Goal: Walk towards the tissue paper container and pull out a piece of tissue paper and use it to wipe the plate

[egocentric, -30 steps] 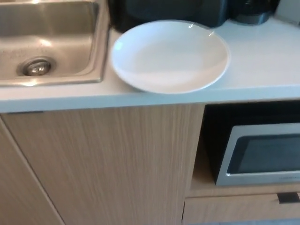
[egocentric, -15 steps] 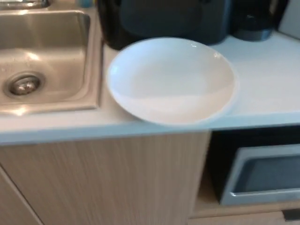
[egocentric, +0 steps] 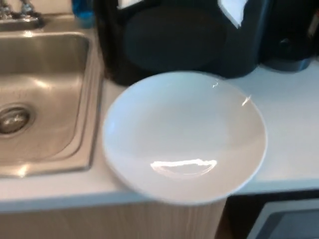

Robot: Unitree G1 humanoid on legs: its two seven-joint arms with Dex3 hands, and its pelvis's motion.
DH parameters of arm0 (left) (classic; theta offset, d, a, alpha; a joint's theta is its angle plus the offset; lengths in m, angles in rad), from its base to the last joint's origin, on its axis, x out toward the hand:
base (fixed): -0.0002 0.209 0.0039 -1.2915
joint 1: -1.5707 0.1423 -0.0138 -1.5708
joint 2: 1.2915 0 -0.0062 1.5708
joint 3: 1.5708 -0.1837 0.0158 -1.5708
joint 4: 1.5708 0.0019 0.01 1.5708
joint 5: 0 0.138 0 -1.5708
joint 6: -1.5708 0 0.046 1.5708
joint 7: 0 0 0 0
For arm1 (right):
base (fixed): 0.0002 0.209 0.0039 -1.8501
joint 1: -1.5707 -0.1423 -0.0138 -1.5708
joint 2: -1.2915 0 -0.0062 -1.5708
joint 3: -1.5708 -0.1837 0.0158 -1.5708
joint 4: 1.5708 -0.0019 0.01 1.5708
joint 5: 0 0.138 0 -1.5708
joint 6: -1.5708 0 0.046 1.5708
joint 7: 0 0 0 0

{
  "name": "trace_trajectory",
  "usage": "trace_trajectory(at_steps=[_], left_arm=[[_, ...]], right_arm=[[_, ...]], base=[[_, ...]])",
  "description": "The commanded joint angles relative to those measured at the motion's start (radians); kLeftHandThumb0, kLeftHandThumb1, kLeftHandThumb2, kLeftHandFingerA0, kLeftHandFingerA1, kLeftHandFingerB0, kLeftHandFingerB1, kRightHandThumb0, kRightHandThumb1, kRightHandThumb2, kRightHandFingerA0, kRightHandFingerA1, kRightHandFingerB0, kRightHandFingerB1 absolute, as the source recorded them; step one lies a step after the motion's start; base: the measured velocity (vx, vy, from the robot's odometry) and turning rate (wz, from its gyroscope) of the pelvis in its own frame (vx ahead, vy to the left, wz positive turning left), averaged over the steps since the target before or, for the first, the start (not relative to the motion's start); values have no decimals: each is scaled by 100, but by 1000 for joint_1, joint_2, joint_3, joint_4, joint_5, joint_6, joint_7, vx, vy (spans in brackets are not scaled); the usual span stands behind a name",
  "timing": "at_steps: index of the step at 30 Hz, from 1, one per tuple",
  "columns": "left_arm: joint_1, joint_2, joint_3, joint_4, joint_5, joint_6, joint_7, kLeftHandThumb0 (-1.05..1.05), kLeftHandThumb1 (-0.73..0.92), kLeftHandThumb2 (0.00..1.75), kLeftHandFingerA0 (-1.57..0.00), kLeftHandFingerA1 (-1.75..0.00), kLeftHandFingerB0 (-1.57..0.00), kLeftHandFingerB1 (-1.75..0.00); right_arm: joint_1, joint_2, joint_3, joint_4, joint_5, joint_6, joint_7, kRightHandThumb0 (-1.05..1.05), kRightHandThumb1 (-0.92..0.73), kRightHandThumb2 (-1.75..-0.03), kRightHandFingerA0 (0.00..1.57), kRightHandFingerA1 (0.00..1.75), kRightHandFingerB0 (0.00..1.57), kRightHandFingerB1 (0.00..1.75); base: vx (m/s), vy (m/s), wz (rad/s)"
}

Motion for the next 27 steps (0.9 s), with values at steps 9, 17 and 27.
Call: trace_trajectory(at_steps=[9, 17, 27], left_arm=[[-11, 14, 6, 27, -3, -70, -6, -11, 61, 71, -90, -101, -81, -71], [-14, 16, 12, 37, -9, -78, -19, -7, 59, 77, -88, -99, -82, -71], [-18, 21, 9, 30, -4, -70, -10, -12, 60, 72, -86, -98, -80, -71]], right_arm=[[9, -9, 4, -7, 5, 11, -4, 3, -63, -75, 87, 53, 64, 47], [4, -15, 8, 9, 3, 8, -2, -3, -66, -74, 87, 52, 64, 47], [17, -2, 14, -16, 7, 6, -6, -1, -63, -72, 87, 52, 64, 47]], base=[[140, 19, -10], [100, 199, -2], [3, -38, 5]])
